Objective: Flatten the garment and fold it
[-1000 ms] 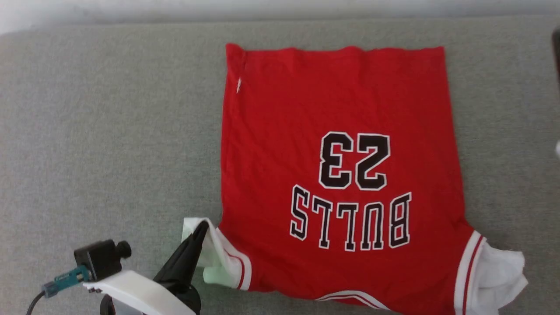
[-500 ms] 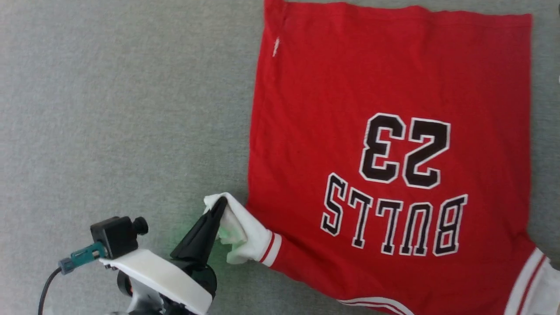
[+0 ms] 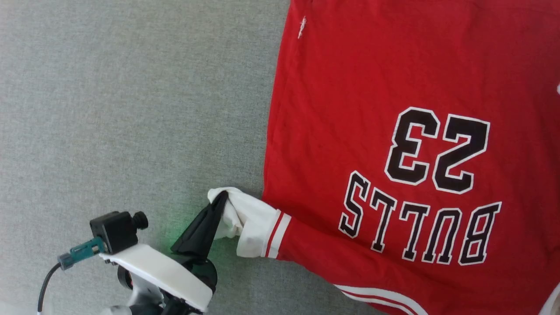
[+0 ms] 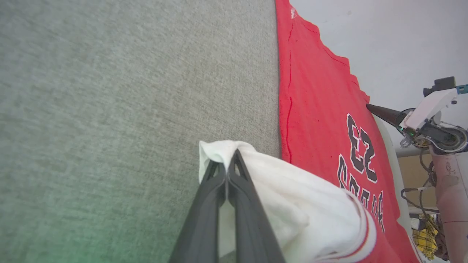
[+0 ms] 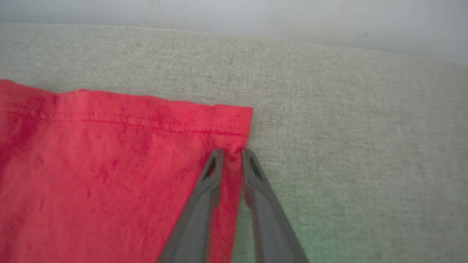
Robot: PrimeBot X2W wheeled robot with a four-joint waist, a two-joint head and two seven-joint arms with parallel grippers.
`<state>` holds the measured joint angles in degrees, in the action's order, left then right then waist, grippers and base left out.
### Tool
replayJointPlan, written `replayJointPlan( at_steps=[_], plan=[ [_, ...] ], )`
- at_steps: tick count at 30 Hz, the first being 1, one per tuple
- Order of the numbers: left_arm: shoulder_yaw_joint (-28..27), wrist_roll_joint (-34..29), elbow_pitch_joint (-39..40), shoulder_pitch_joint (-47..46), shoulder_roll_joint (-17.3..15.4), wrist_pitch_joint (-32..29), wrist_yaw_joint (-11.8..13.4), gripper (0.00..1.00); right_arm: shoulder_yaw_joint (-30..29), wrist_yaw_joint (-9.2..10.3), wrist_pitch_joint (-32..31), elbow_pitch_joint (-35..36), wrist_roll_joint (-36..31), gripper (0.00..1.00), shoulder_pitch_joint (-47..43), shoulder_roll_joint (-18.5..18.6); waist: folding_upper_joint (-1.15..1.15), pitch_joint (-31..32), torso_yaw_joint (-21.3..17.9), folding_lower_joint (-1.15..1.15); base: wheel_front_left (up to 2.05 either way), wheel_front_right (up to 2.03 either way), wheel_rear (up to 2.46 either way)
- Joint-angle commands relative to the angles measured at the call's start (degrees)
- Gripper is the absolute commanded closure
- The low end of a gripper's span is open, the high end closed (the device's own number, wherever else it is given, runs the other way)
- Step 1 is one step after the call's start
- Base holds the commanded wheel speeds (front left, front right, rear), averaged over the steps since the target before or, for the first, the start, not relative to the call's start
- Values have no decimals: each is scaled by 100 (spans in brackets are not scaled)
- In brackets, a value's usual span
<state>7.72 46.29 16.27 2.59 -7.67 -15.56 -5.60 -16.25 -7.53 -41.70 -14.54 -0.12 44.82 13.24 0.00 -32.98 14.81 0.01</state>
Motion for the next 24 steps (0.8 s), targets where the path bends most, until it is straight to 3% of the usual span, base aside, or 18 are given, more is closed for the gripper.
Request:
replayJointPlan(
  at_steps=[1,8,14,20,24],
  plan=[
    [-15,-20,-36,-104,-32,14,-24,100,37,4,70,-73,10,100,20,-28,0,76,-66,-1,0,0,0],
    [-44,-20,-61,-13,-82,7,5,100,126,4,428,-21,232,100,-18,17,0,494,-290,-1,0,0,0],
    [-105,-28,0,224,-136,-5,102,100,60,4,704,509,779,100,-418,7,0,1046,-651,-1,0,0,0],
    [-205,-27,187,537,-196,-30,240,100,-433,4,731,1813,1318,100,-1865,59,0,1442,-1063,-1,0,0,0],
    [-244,-26,333,657,-231,-64,308,100,-1257,4,673,2920,1715,100,-3305,-555,0,1519,-1249,-1,0,0,0]
  ],
)
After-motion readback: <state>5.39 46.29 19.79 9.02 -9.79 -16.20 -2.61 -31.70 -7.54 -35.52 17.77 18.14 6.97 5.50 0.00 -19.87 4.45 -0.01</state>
